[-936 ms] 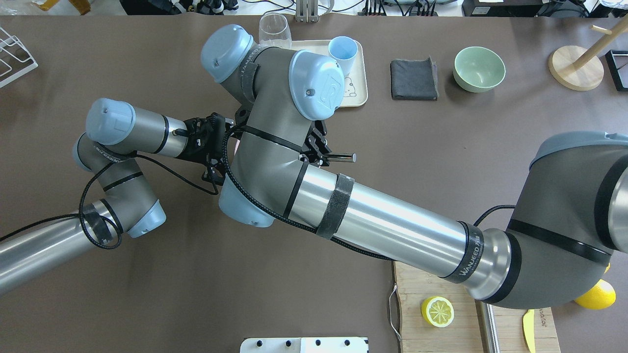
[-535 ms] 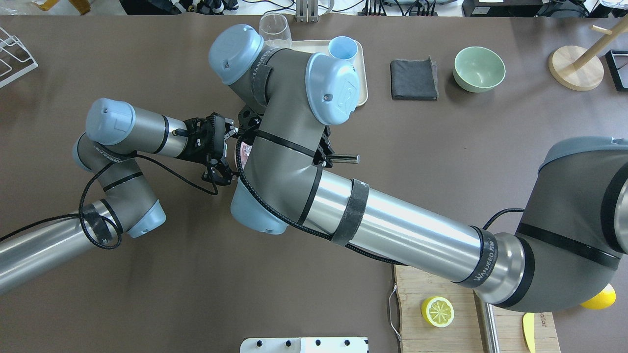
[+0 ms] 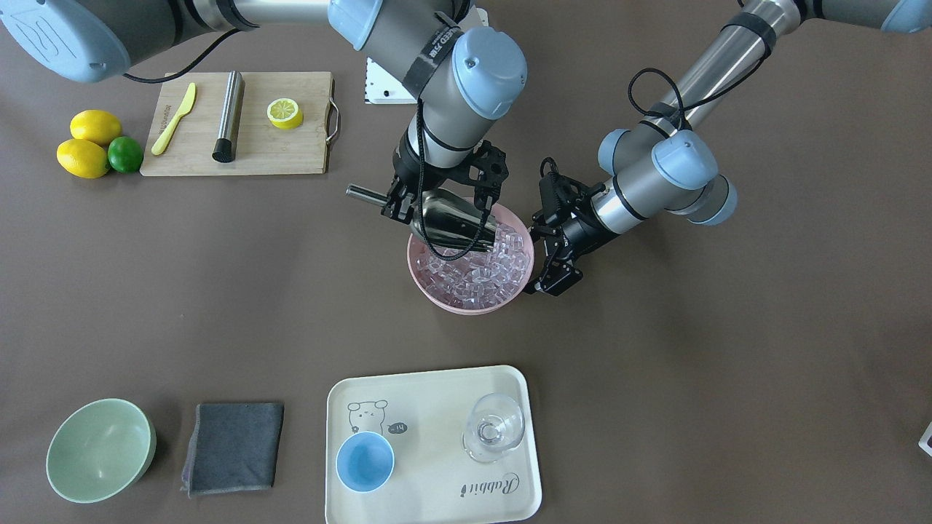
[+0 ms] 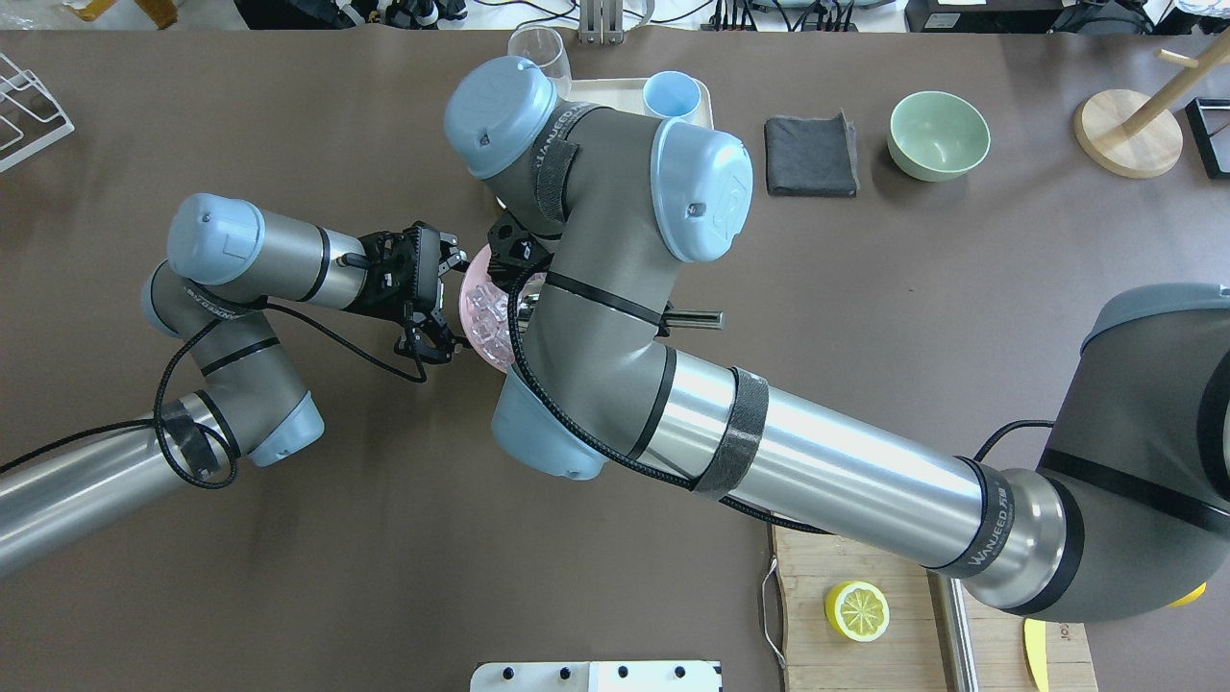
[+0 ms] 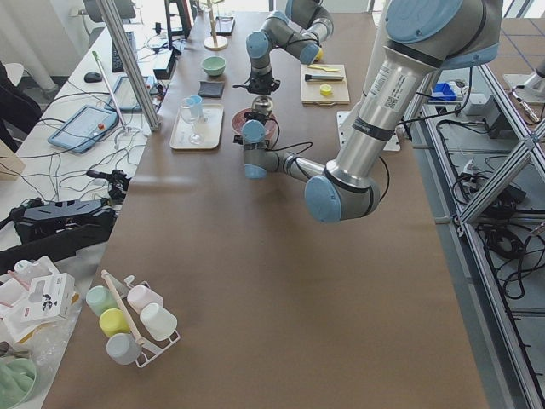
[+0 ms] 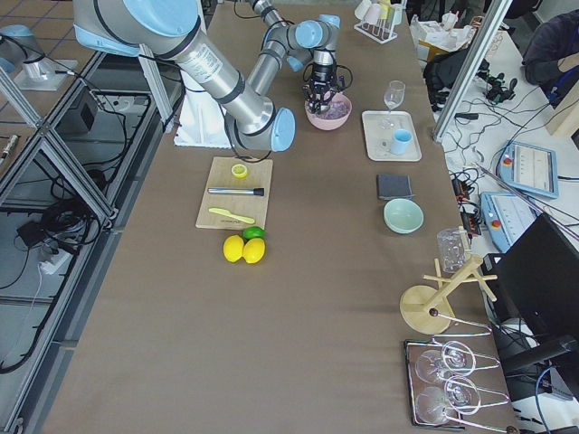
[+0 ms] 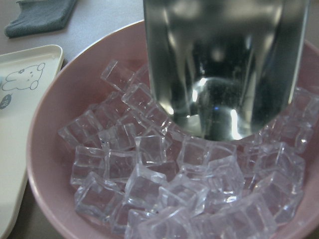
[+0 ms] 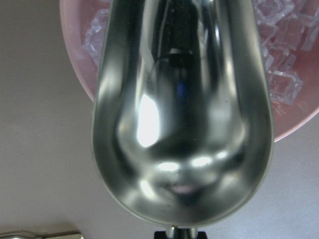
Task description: Put ice in cup with scoop
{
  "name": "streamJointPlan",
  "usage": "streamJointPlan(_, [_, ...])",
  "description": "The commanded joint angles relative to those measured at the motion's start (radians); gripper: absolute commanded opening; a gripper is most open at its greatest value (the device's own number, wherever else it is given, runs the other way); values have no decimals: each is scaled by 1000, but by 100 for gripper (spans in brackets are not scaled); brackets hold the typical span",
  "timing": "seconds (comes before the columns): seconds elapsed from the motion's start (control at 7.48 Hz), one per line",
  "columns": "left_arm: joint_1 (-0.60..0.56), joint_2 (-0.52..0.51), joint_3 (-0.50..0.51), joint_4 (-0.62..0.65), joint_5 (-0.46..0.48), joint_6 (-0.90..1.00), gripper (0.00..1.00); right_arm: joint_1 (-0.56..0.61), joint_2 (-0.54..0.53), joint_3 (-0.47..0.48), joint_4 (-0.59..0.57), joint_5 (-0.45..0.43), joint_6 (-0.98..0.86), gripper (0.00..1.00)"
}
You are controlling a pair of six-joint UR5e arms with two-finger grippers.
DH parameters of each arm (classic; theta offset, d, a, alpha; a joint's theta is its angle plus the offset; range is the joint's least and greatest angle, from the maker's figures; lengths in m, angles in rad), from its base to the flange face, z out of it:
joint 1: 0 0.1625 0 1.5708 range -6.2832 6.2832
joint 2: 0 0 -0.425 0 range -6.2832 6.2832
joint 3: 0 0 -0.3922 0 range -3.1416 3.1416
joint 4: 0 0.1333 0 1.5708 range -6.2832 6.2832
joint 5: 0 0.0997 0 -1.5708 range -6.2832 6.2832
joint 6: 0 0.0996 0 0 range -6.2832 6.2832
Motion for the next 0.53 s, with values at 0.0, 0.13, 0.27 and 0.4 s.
streamJointPlan(0.0, [0,0,0,0,0,0,97,0,-3,35,-129,0,-44,0])
streamJointPlan(0.13, [0,-1,0,0,0,0,97,0,-14,84,-193,0,-75,0])
streamJointPlan(0.27, [0,-1,0,-2,0,0,97,3,-17,110,-238,-8,-101,0])
streamJointPlan(0.4, [2,0,0,-3,0,0,97,3,-17,104,-252,-23,-108,0])
